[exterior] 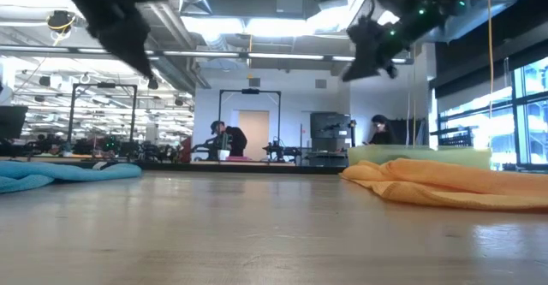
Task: Fold microfiber towels
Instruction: Fold the left blue microfiber cloth
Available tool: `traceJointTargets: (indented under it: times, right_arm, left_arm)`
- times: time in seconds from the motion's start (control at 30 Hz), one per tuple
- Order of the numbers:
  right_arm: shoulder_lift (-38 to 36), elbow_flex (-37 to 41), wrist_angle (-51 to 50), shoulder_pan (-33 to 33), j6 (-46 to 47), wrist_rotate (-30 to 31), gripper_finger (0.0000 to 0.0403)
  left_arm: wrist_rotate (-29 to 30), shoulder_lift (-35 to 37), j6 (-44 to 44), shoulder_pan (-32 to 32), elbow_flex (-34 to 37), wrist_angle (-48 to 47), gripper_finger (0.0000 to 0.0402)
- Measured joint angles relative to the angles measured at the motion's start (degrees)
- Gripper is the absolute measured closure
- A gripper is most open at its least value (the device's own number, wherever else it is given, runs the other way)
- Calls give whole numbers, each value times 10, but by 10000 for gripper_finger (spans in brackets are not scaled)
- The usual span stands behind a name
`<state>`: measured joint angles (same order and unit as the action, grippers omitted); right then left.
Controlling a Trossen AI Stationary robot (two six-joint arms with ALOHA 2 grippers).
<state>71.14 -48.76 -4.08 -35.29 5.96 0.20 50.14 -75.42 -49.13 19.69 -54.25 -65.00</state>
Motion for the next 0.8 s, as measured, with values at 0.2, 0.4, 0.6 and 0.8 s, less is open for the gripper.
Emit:
traceJointTargets:
  times: [0.2, 0.4, 0.6, 0.8]
  right_arm:
    - [19, 106, 244, 110, -1, -107, 391]
    - [58, 116, 279, 186, -83, -153, 391]
    - [60, 112, 274, 226, -138, -192, 391]
    - [49, 112, 271, 242, -140, -297, 391]
  left_arm:
    - [-162, 0, 102, -114, 1, -21, 273]
    - [-296, -11, 173, -280, 1, -59, 207]
    - [-350, -33, 143, -408, 1, -103, 188]
    - [-418, -78, 179, -449, 1, -93, 187]
